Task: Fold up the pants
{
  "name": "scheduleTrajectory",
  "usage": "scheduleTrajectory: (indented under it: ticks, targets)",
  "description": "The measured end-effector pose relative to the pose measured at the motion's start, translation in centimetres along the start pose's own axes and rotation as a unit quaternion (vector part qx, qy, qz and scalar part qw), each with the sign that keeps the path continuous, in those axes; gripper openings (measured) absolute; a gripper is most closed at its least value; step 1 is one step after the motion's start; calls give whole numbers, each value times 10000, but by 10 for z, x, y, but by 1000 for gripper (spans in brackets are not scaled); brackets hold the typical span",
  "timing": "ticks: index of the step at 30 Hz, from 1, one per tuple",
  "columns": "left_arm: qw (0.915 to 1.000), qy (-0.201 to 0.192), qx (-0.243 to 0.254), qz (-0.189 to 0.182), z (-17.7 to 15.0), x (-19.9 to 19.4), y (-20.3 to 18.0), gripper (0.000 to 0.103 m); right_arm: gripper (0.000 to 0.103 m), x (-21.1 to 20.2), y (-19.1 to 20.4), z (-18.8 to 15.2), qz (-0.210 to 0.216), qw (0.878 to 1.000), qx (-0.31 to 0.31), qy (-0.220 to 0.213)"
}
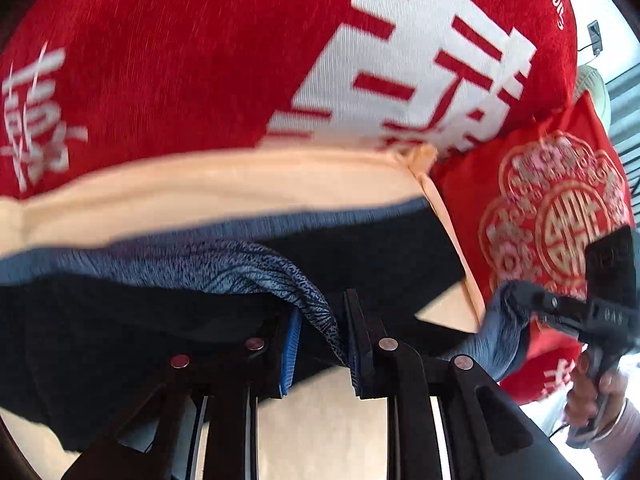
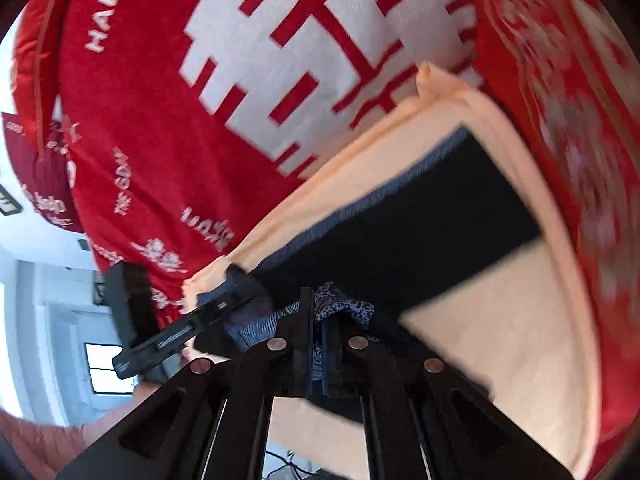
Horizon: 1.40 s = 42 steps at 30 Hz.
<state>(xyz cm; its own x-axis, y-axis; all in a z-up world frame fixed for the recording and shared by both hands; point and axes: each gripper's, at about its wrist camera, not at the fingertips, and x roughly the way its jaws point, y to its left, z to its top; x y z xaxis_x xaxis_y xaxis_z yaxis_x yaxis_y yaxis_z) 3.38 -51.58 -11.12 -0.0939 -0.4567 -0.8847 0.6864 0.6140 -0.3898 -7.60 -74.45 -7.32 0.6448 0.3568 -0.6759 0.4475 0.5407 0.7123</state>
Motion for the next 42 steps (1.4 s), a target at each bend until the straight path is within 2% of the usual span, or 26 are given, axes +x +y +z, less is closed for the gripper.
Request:
scheduleTrajectory:
  ticks: [2,4,6,8,9,10,14,16,18,20,22,25,28,29,30,31,34,36,37,39,40,42]
  targets:
    - [9998,-31,18,210,14,2,3,35,4,13,1,31,-266,9995,-182,77]
    - [9981,-132,45,599,21,1,5,69,7,31,1,54,-607,9976,-259,188]
    - [9962,-248,57,832,19,-5,10,72,10,41,2,69,-855,9957,-288,191]
    - [9950,-228,-47,971,17,-11,20,72,50,50,3,83,-968,9947,-320,166]
    - [9939,-224,-99,1079,15,-14,24,73,88,51,7,86,-1044,9938,-383,98]
    - [9924,-210,-139,1205,12,-15,29,73,94,52,10,90,-1099,9929,-452,-5]
    - [9848,-18,-249,1718,-3,-13,58,73,94,34,15,92,-1323,9888,-582,-361]
    - [9792,93,-320,2001,-14,-8,74,73,94,22,12,76,-1072,9923,-389,-483]
    - [9727,273,-540,2241,-28,-2,96,73,92,21,2,51,-956,9944,-202,-413]
    - [9676,414,-802,2357,-41,5,113,73,85,36,-17,21,-1068,9942,77,-64]
    - [9630,533,-1042,2427,-52,10,128,73,64,59,-46,-3,-1163,9913,543,307]
    - [9580,655,-1235,2505,-64,18,142,73,61,70,-73,-12,-970,9886,1142,125]
    - [9575,689,-1238,2514,-65,23,145,73,59,74,-81,-5,-791,9881,1307,-158]
    - [9577,685,-1227,2511,-64,24,146,73,54,76,-81,-1,-746,9881,1338,-157]
    - [9578,677,-1220,2512,-67,21,149,73,28,79,-81,4,-733,9881,1347,-118]
    - [9577,688,-1218,2514,-65,20,149,73,9,80,-79,8,-779,9881,1325,-71]
    - [9615,607,-1166,2414,-62,8,142,73,9,61,-60,7,-621,9924,1042,-193]
    - [9635,573,-1082,2379,-62,2,139,73,9,53,-50,0,-710,9943,778,-187]
    - [9640,599,-1056,2365,-63,1,139,73,9,54,-50,-6,-888,9938,657,-86]
    - [9620,726,-1074,2402,-68,6,143,73,16,67,-64,-10,-1287,9898,570,225]
    - [9605,780,-1103,2434,-69,8,145,73,16,76,-77,-13,-1323,9879,651,484]
    - [9604,750,-1200,2399,-71,7,147,73,16,69,-99,-19,-944,9887,1085,423]
